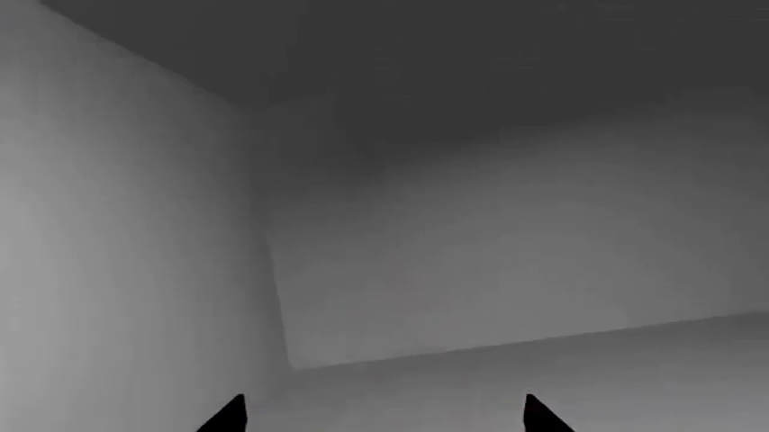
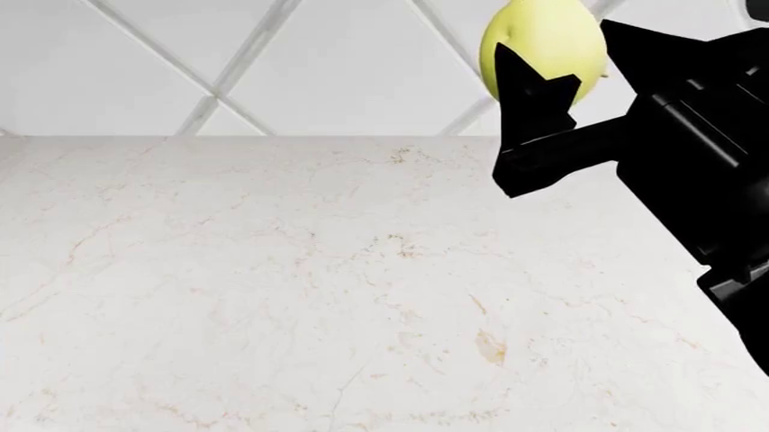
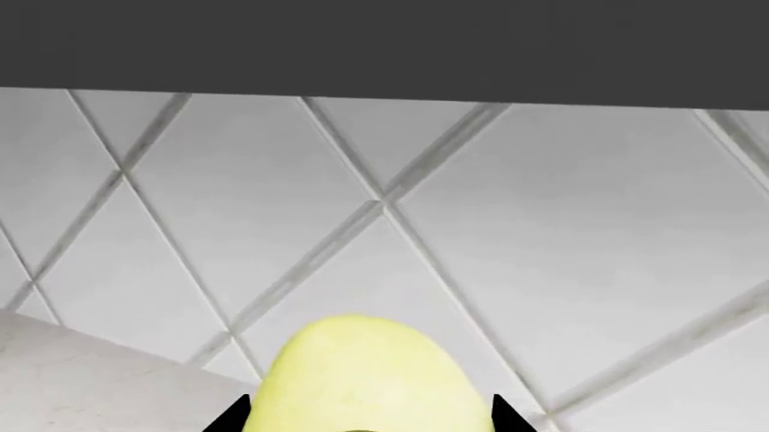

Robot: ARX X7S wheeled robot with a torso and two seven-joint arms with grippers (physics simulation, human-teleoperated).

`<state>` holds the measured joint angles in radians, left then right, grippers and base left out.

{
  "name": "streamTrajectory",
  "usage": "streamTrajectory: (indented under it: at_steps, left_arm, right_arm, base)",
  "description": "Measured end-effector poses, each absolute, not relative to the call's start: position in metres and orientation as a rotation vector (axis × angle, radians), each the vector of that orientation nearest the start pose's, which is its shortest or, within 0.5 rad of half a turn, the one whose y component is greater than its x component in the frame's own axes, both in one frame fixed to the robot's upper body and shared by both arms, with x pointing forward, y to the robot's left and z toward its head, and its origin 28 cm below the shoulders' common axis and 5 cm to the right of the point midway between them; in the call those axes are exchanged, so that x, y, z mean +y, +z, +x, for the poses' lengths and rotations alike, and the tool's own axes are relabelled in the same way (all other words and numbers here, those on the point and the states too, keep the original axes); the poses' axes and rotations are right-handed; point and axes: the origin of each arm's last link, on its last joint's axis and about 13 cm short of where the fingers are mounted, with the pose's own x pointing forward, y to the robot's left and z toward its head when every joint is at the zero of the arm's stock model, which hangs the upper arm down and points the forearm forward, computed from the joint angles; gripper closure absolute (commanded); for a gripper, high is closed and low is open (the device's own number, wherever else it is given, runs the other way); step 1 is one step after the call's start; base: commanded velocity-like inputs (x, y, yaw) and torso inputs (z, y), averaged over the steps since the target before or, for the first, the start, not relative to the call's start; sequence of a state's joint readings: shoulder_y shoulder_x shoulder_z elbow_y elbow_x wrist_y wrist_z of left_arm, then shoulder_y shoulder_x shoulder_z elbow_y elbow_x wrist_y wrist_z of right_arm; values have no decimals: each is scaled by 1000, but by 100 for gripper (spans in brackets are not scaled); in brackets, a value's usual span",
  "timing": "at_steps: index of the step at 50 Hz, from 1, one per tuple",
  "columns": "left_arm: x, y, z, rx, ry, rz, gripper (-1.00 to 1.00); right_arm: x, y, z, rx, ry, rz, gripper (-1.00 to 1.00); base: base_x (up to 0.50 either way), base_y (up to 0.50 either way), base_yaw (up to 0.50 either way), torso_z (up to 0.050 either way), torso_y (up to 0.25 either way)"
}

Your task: Pick the pear, radish from the counter and place them in the cabinet. Then close the cabinet.

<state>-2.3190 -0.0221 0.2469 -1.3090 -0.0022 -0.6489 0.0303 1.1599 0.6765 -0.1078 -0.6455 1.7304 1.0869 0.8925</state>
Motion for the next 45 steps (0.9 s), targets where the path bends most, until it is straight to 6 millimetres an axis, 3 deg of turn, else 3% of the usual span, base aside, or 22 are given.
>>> streamTrajectory:
  at_steps: [27, 37, 45]
  left_arm:
    - [224, 592, 280, -500, -54, 123, -100]
    - [229, 602, 250, -539, -87, 118, -100]
    - [235, 597, 221, -563, -103, 109, -100]
  right_arm:
    - [-113, 325, 187, -246, 355, -42, 100]
    - [-108, 324, 185, -244, 363, -48, 100]
    - [-105, 324, 184, -242, 367, -51, 100]
  base:
    - [0, 0, 0, 0, 0]
    - [0, 0, 0, 0, 0]
    - [0, 0, 0, 0, 0]
